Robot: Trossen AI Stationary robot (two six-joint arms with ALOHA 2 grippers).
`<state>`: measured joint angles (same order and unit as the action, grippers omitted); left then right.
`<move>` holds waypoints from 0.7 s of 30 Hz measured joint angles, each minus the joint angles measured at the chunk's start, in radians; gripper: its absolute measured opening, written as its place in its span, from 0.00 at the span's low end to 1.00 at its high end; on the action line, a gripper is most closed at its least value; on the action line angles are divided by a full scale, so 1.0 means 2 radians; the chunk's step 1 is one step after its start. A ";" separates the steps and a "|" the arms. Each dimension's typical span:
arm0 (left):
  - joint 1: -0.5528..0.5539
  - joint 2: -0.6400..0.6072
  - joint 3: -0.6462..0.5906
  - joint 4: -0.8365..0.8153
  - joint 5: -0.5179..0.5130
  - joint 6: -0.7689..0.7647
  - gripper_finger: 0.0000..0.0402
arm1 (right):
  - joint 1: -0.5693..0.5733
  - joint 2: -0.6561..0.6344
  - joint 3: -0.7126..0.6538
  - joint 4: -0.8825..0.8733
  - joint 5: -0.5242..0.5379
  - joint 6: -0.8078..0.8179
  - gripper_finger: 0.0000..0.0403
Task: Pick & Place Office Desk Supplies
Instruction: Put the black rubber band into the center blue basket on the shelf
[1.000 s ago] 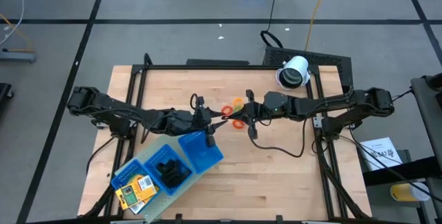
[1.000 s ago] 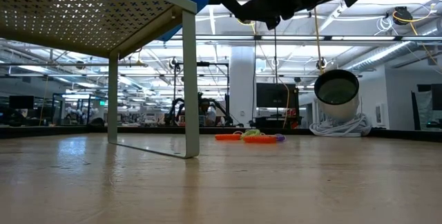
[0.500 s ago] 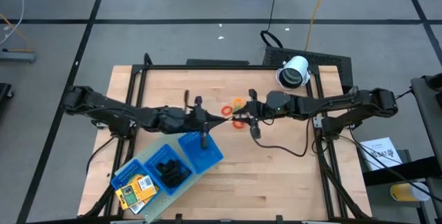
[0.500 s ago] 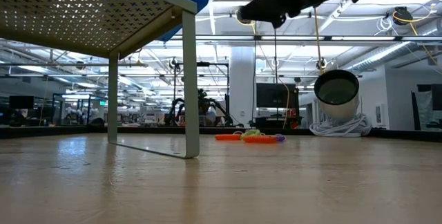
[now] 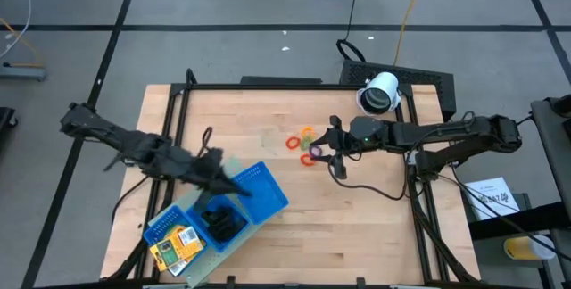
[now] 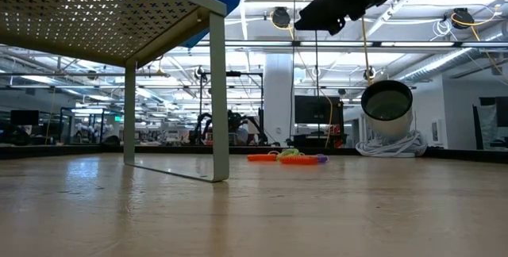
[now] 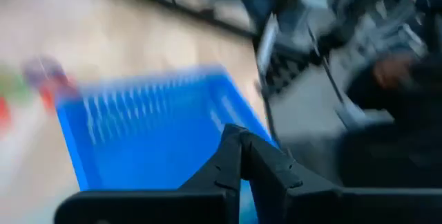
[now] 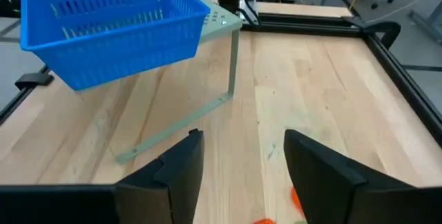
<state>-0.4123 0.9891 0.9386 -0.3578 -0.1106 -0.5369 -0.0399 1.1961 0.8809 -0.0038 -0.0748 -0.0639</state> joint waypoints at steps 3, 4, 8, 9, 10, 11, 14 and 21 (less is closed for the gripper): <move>-0.042 -0.026 0.000 -0.071 0.010 -0.075 0.07 | 0.000 0.000 -0.007 0.008 0.001 0.000 0.46; -0.057 -0.031 0.000 -0.092 0.011 -0.096 0.07 | 0.000 0.001 -0.010 0.012 0.002 0.000 0.46; -0.107 -0.043 0.000 -0.121 -0.013 -0.160 0.05 | 0.000 0.001 -0.017 0.026 0.002 -0.001 0.44; -0.116 -0.044 0.000 -0.120 -0.022 -0.172 0.04 | 0.000 0.001 -0.020 0.028 0.002 -0.001 0.43; -0.122 -0.044 0.000 -0.120 -0.029 -0.183 0.04 | 0.000 0.001 -0.023 0.029 0.002 -0.001 0.43; -0.126 -0.043 0.000 -0.120 -0.034 -0.192 0.05 | 0.000 0.001 -0.026 0.031 0.002 -0.001 0.43; -0.134 -0.043 0.000 -0.121 -0.043 -0.210 0.09 | 0.000 0.001 -0.033 0.043 0.002 -0.001 0.43; -0.146 -0.043 0.000 -0.121 -0.078 -0.214 0.25 | 0.000 0.001 -0.039 0.051 0.002 -0.001 0.43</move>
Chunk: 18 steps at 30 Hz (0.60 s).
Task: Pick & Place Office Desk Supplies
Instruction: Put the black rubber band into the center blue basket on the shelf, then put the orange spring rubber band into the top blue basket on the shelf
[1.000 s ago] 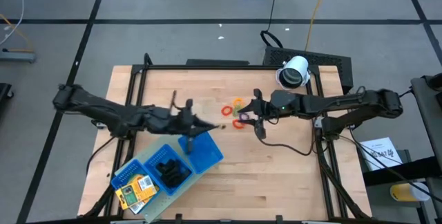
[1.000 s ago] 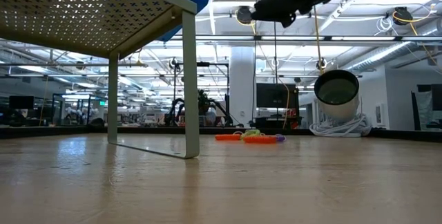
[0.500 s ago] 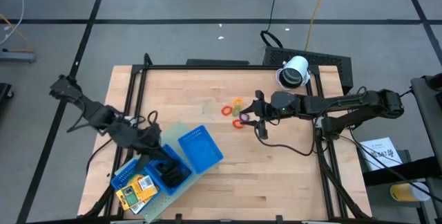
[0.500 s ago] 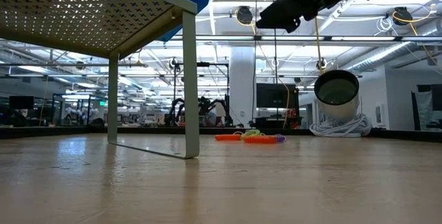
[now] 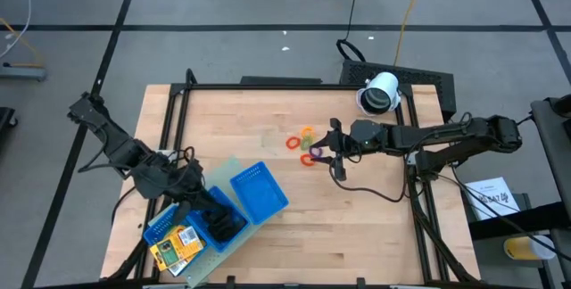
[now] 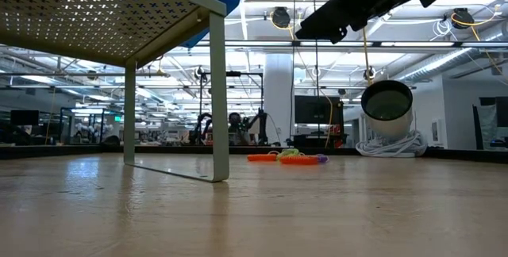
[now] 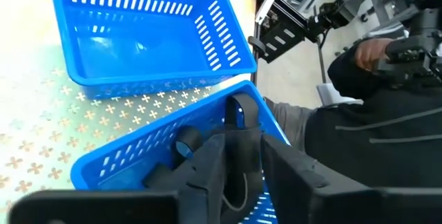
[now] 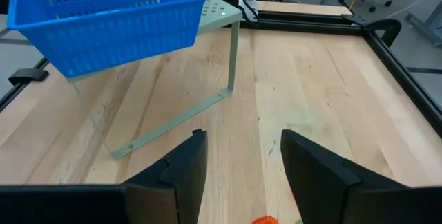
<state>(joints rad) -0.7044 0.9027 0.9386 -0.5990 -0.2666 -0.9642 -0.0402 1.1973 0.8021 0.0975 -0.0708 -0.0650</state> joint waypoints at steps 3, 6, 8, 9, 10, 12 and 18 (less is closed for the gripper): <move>-0.001 0.000 0.000 0.002 -0.008 0.000 0.30 | 0.000 0.000 0.000 0.000 0.000 -0.001 0.43; -0.002 0.000 0.000 0.001 -0.015 0.004 0.33 | 0.000 0.000 0.000 -0.001 -0.001 -0.001 0.43; -0.002 0.000 0.000 0.001 -0.016 0.014 0.35 | 0.000 0.000 0.000 -0.004 -0.001 -0.003 0.44; -0.002 0.000 0.000 0.001 -0.016 0.020 0.35 | 0.000 0.000 0.000 -0.006 0.000 -0.003 0.44; -0.002 0.000 0.000 0.001 -0.020 0.027 0.36 | 0.000 0.000 0.000 -0.008 0.000 -0.003 0.44; -0.002 0.000 0.000 0.004 -0.044 0.039 0.36 | 0.000 0.000 0.000 -0.018 0.000 -0.003 0.44; -0.001 0.000 0.000 0.007 -0.167 0.072 0.36 | 0.000 0.005 0.000 -0.079 0.037 -0.004 0.43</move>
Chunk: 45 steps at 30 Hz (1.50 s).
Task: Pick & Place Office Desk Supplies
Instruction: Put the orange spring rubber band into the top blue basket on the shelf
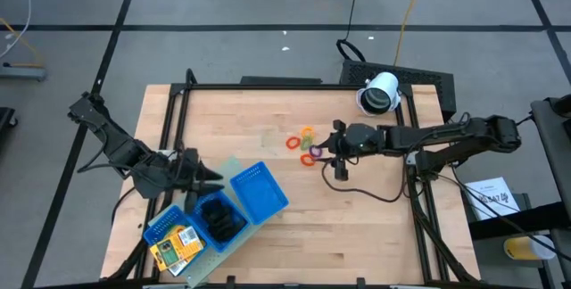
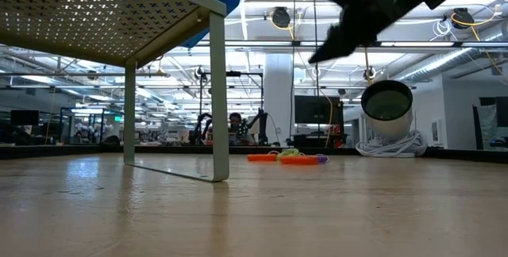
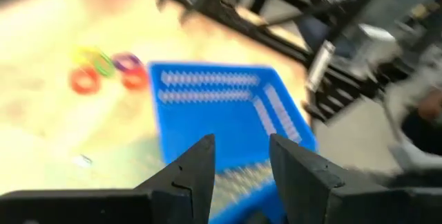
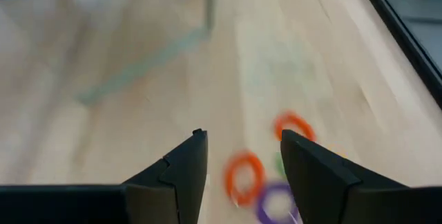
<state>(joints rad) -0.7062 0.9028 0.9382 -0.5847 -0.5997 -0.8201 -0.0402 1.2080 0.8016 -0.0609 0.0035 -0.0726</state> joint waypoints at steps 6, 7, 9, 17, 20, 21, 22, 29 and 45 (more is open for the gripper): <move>0.000 0.000 0.000 0.002 -0.125 0.021 0.36 | -0.002 0.008 -0.058 0.044 0.052 0.017 0.43; 0.000 0.000 0.000 0.002 -0.143 0.024 0.36 | -0.002 0.011 -0.073 0.067 0.051 0.019 0.44; 0.001 0.001 0.000 0.002 -0.174 0.032 0.36 | -0.002 0.024 -0.097 0.120 0.050 0.018 0.44; 0.046 0.029 0.000 0.009 -0.166 0.031 0.37 | 0.008 0.126 -0.098 0.197 0.048 0.015 0.49; 0.070 0.047 0.000 0.007 -0.152 0.027 0.41 | 0.004 0.163 -0.083 0.195 0.043 0.012 0.51; 0.078 0.053 0.000 0.007 -0.149 0.027 0.42 | 0.002 0.173 -0.079 0.196 0.033 0.012 0.52; 0.086 0.059 0.000 0.007 -0.149 0.027 0.44 | 0.001 0.183 -0.076 0.197 0.021 0.012 0.52; 0.132 0.093 0.000 0.007 -0.117 0.030 0.53 | -0.012 0.244 -0.065 0.201 -0.002 0.006 0.48; 0.183 0.113 0.000 0.041 -0.062 0.054 0.52 | -0.047 0.278 -0.064 0.222 -0.003 -0.002 0.03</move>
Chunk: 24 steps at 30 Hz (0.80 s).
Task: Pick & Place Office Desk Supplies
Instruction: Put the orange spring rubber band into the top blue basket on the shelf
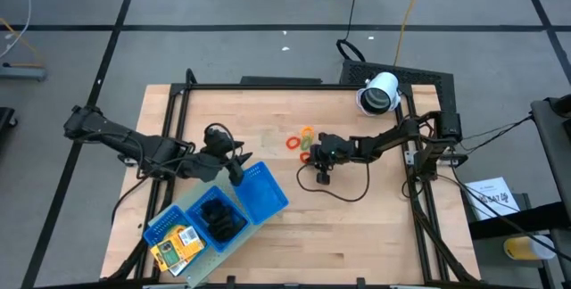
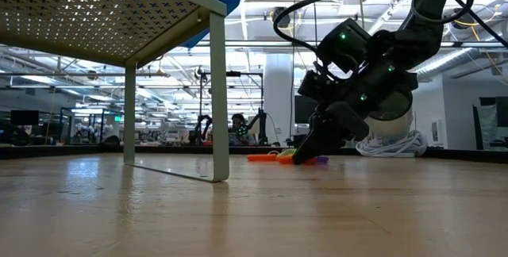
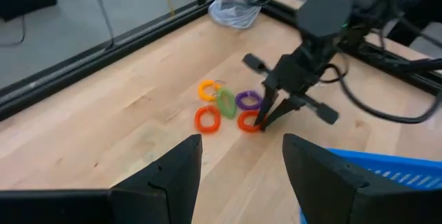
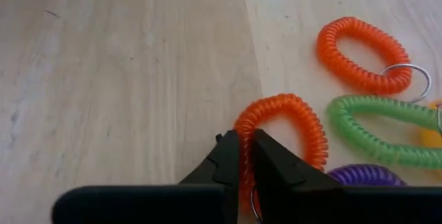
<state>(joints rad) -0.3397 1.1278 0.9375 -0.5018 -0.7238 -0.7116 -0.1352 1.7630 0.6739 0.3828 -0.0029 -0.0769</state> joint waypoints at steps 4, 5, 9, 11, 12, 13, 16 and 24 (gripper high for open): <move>0.000 0.000 0.000 0.048 0.000 0.051 0.53 | 0.000 -0.013 -0.001 0.020 0.001 -0.005 0.05; 0.000 0.000 0.000 0.061 -0.001 0.064 0.53 | 0.000 -0.023 -0.003 0.018 0.003 -0.007 0.05; 0.000 0.000 0.000 0.106 -0.003 0.108 0.53 | 0.002 -0.073 -0.003 0.023 0.003 -0.011 0.01; 0.000 0.000 0.000 0.126 -0.003 0.129 0.53 | 0.003 -0.102 -0.003 0.023 0.001 -0.011 0.01; 0.000 0.000 0.000 0.135 -0.003 0.140 0.53 | 0.003 -0.116 -0.003 0.024 0.002 -0.012 0.01; 0.000 0.000 0.000 0.145 -0.004 0.151 0.53 | 0.003 -0.132 -0.003 0.025 0.001 -0.014 0.01; 0.003 0.004 0.000 0.174 -0.004 0.175 0.53 | 0.009 -0.181 -0.002 0.031 0.001 -0.019 0.01; 0.030 0.043 0.001 0.272 0.014 0.275 0.53 | 0.037 -0.264 -0.002 0.076 -0.013 -0.020 0.01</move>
<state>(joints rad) -0.2799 1.2135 0.9390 0.0414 -0.6951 -0.1612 -0.0615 1.2360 0.6708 0.5354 -0.0282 -0.1169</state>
